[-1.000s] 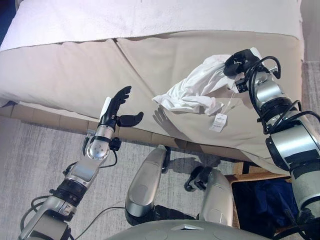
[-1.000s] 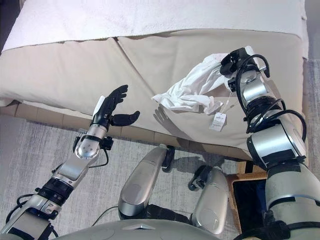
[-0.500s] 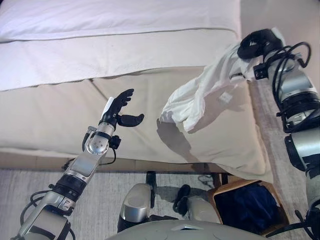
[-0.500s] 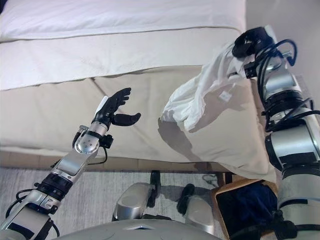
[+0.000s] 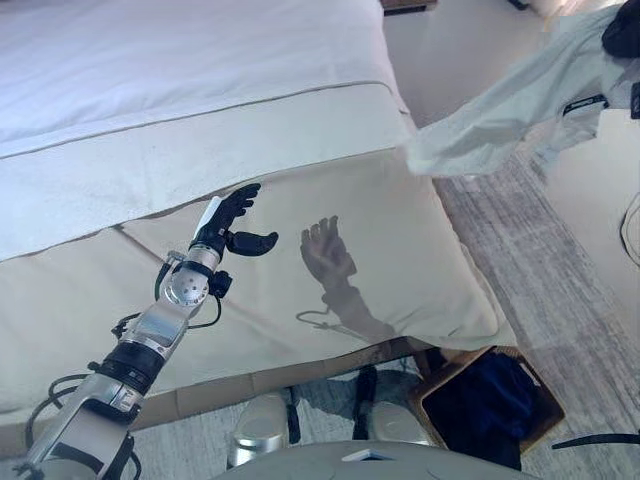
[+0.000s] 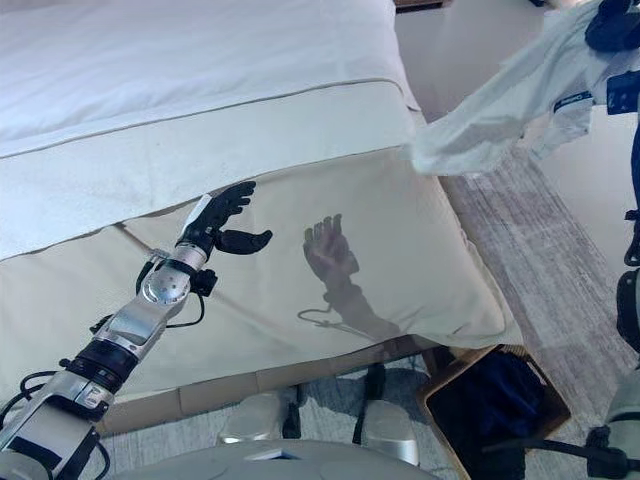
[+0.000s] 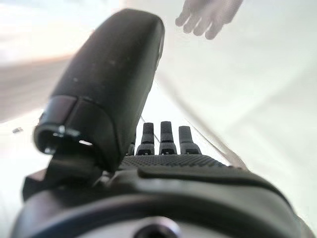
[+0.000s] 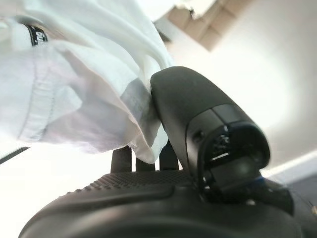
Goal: Pick up the clothes from the bed and place them into the basket
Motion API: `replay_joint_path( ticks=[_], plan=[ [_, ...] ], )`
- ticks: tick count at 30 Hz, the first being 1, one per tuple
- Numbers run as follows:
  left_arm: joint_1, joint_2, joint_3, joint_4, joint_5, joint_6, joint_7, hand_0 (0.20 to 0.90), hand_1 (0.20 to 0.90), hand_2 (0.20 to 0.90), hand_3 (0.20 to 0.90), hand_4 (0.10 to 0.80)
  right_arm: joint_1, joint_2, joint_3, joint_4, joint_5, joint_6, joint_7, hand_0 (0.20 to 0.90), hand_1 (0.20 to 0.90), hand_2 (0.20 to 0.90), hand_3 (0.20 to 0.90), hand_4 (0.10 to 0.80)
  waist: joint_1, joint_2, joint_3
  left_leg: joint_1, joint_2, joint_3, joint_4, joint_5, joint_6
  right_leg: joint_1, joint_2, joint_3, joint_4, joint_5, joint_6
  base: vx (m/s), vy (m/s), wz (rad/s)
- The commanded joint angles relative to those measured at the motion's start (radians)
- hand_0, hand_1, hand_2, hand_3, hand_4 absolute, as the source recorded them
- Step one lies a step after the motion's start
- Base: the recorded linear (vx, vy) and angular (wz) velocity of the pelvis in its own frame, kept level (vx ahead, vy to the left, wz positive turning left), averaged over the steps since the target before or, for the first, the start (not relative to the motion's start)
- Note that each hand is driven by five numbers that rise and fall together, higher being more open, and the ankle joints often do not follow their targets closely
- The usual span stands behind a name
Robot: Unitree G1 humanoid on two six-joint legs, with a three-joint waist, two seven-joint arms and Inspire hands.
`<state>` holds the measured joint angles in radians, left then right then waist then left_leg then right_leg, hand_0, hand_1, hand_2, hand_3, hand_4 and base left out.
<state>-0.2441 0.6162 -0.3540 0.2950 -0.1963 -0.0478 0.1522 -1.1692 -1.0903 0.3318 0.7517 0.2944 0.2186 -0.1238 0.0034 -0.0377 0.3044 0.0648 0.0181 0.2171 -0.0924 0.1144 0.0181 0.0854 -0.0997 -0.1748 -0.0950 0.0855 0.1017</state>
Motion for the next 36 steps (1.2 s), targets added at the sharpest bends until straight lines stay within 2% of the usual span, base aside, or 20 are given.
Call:
replay_joint_path(
  ticks=[1, 8, 12, 19, 23, 36],
  plan=[
    [0.054, -0.014, -0.009, 0.011, 0.001, -0.111, 0.031, 0.9, 0.9, 0.9, 0.9, 0.8, -0.015, -0.163, 0.013, -0.085, 0.011, -0.107, -0.078, 0.3, 0.3, 0.3, 0.2, 0.1, -0.031, -0.006, -0.263, 0.077, -0.017, -0.053, 0.006, -0.175, -0.037, -0.01, 0.059, 0.047, 0.014, -0.046, -0.02, -0.003, 0.019, -0.54],
    [0.041, -0.04, -0.008, 0.017, 0.011, -0.113, 0.034, 0.9, 0.9, 0.9, 0.9, 0.8, 0.075, -0.219, -0.064, -0.084, 0.042, -0.091, -0.087, 0.3, 0.3, 0.3, 0.2, 0.1, -0.07, -0.008, -0.263, 0.088, -0.006, -0.014, 0.009, -0.18, -0.038, -0.01, 0.069, 0.079, 0.014, -0.046, -0.02, -0.015, 0.026, -0.4],
    [0.036, -0.046, 0.003, 0.021, 0.015, -0.114, 0.041, 0.9, 0.9, 0.9, 0.9, 0.8, 0.238, -0.214, -0.201, -0.101, 0.062, -0.11, -0.103, 0.3, 0.3, 0.3, 0.2, 0.1, -0.091, -0.006, -0.259, 0.094, -0.004, 0.006, 0.013, -0.184, -0.039, -0.013, 0.065, 0.088, 0.013, -0.043, -0.015, -0.006, 0.02, -0.06],
    [0.014, -0.051, 0.024, 0.021, 0.025, -0.071, 0.048, 0.9, 0.9, 0.9, 0.9, 0.8, 0.557, -0.116, -0.45, -0.149, 0.089, -0.137, -0.116, 0.3, 0.3, 0.3, 0.2, 0.1, -0.132, 0.003, -0.245, 0.103, 0.001, 0.048, 0.016, -0.192, -0.035, -0.025, 0.064, 0.11, 0.01, -0.034, -0.006, -0.011, 0.003, -0.11],
    [0.009, -0.052, 0.032, 0.016, 0.028, -0.048, 0.054, 0.9, 0.9, 0.9, 0.9, 0.8, 0.702, -0.05, -0.532, -0.17, 0.081, -0.152, -0.101, 0.3, 0.3, 0.3, 0.2, 0.1, -0.152, 0.007, -0.24, 0.105, 0.003, 0.065, 0.022, -0.197, -0.032, -0.031, 0.067, 0.127, 0.012, -0.032, -0.005, -0.014, -0.001, -0.13],
    [-0.032, -0.071, 0.005, 0.024, 0.038, -0.015, 0.048, 0.9, 0.9, 0.9, 0.9, 0.8, 0.863, 0.09, -0.542, -0.132, 0.054, -0.158, -0.047, 0.3, 0.3, 0.3, 0.2, 0.1, -0.202, 0.018, -0.223, 0.097, 0.011, 0.114, 0.054, -0.216, -0.026, -0.063, 0.079, 0.181, 0.02, -0.017, -0.005, -0.014, -0.011, -0.14]
  ],
)
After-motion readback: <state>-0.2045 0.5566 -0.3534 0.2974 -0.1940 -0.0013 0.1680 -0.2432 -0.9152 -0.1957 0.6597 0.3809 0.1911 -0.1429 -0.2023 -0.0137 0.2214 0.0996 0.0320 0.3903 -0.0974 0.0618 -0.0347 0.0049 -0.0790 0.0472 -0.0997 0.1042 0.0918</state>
